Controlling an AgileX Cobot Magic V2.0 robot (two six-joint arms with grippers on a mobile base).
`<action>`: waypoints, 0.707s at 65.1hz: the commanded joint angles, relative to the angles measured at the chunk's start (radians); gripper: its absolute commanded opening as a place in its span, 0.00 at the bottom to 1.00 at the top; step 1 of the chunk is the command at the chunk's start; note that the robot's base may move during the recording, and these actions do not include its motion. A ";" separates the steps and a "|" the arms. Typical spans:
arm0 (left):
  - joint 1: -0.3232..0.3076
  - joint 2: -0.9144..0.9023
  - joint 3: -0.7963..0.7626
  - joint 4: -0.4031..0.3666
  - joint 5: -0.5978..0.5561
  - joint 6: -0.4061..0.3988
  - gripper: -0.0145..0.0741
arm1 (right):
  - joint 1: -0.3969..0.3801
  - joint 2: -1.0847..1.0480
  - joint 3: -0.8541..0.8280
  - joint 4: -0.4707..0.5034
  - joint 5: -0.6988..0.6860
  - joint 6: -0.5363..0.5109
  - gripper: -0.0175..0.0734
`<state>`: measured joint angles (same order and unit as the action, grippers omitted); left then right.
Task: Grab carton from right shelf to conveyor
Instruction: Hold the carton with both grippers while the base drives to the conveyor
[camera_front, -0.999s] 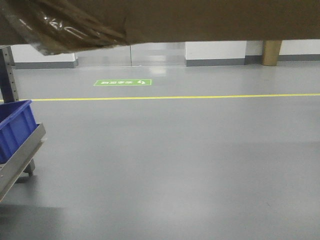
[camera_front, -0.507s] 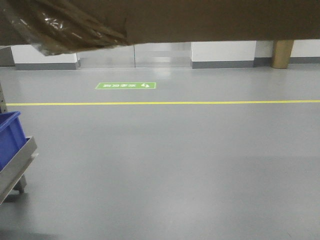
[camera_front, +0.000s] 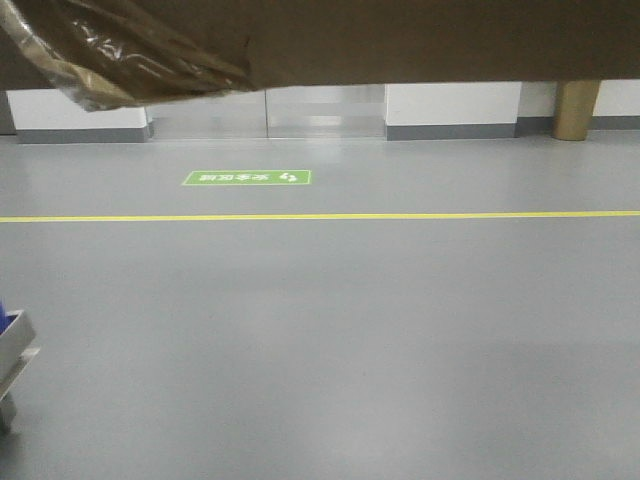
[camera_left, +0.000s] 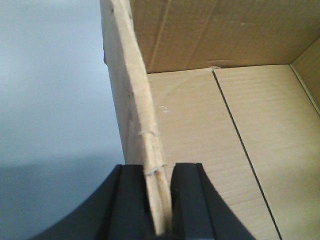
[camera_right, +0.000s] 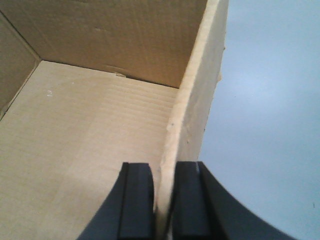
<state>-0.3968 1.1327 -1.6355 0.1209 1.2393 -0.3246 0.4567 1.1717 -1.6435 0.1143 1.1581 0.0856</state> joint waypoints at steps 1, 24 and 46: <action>0.001 -0.011 -0.006 0.046 -0.018 0.008 0.15 | -0.005 -0.016 -0.002 -0.034 -0.029 -0.023 0.12; 0.001 -0.011 -0.006 0.046 -0.018 0.008 0.15 | -0.005 -0.016 -0.002 -0.034 -0.029 -0.023 0.12; 0.001 -0.011 -0.006 0.046 -0.018 0.008 0.15 | -0.005 -0.016 -0.002 -0.034 -0.029 -0.023 0.12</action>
<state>-0.3968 1.1327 -1.6355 0.1209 1.2393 -0.3246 0.4567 1.1717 -1.6435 0.1164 1.1563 0.0856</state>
